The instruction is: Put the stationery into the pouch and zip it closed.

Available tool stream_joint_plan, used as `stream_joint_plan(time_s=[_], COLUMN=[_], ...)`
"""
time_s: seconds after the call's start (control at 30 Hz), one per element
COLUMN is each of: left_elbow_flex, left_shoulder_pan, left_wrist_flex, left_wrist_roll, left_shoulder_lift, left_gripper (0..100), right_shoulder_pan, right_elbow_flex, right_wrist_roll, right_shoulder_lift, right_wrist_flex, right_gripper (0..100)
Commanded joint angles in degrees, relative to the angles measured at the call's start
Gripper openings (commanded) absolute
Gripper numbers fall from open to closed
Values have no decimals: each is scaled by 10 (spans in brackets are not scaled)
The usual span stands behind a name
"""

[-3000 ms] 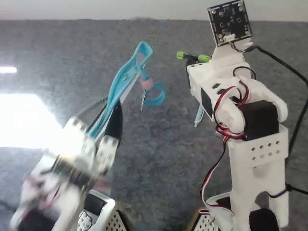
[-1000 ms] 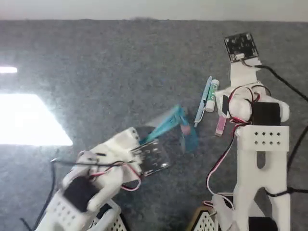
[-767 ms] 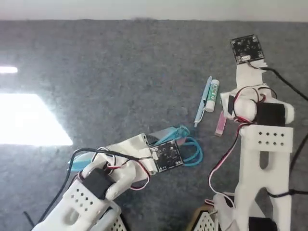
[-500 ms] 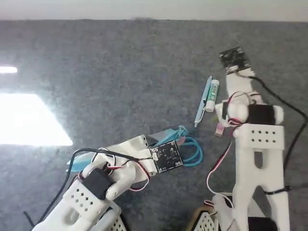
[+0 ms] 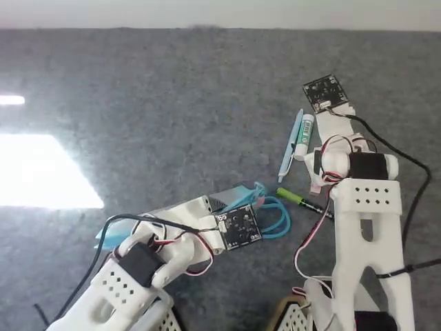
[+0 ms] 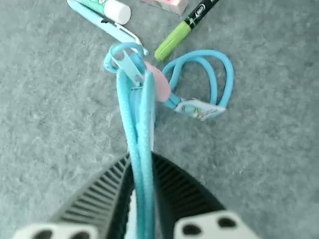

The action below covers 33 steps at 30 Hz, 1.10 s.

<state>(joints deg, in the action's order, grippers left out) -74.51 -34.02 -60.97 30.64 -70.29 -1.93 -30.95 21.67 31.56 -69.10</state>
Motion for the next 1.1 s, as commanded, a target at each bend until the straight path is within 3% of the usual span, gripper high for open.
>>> stream_joint_plan(time_s=[0.0, 0.2, 0.4, 0.6, 0.83, 0.93, 1.07], left_elbow_flex=[-30, -27, 20, 22, 60, 113, 204], left_shoulder_pan=[-3, 1, 18, -55, -17, -17, -16], left_wrist_flex=[-9, -7, -13, -98, -128, -176, -236], left_wrist_roll=[51, 58, 30, 89, 115, 171, 171], left_shoulder_lift=[10, 10, 10, 10, 10, 3, -48], left_gripper=[13, 13, 13, 21, 251, 234, 205], right_shoulder_pan=[-33, -138, -137, -139, -175, -175, -175], right_elbow_flex=[11, -64, -138, -168, -176, -177, -177], right_wrist_roll=[5, 6, -17, -74, -96, -96, -96], right_shoulder_lift=[32, 21, -7, -28, -35, -35, -35], right_wrist_flex=[-7, 0, 36, 94, 97, 97, 97], right_gripper=[303, 303, 303, 306, 305, 304, 304])
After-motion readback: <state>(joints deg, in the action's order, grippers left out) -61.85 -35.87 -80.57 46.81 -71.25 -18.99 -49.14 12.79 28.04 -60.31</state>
